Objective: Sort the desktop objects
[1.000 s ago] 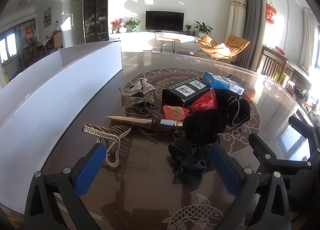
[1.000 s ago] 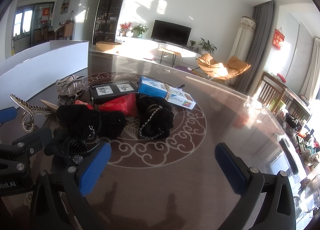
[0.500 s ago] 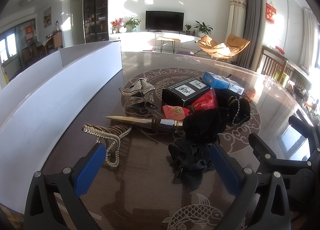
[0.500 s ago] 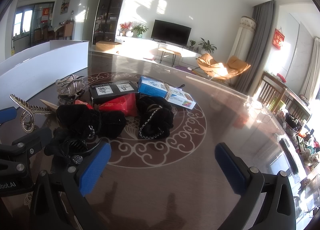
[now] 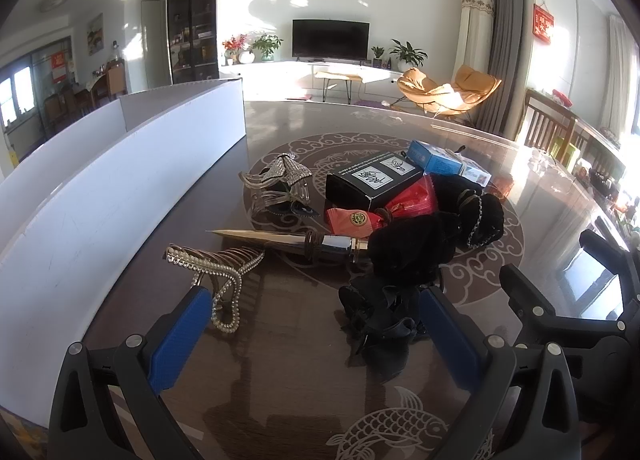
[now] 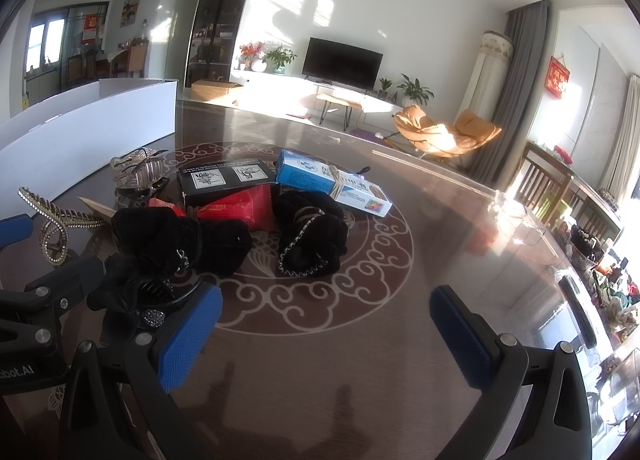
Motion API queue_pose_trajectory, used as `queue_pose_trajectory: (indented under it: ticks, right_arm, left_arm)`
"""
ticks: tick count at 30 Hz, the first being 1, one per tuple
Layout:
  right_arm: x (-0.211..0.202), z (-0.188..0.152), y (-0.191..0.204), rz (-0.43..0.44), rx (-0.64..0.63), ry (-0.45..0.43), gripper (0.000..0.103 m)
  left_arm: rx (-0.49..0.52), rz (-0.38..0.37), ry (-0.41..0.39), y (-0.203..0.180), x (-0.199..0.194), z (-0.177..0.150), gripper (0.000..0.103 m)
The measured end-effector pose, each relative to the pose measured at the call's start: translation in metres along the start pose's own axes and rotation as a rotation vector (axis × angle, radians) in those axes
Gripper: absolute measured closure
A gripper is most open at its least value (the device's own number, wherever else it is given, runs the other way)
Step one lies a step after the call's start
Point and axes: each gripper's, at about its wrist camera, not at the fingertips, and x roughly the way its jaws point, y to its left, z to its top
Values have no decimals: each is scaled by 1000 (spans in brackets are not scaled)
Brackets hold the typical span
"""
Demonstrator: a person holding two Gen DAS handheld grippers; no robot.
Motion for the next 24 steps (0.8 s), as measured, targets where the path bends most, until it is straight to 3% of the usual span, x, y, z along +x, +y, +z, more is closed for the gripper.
queue_pose_trajectory:
  ticks: [24]
  right_arm:
    - [3,5,-1,3,6,29,0]
  left_arm:
    - [23,12,22,3,-3,-2,0]
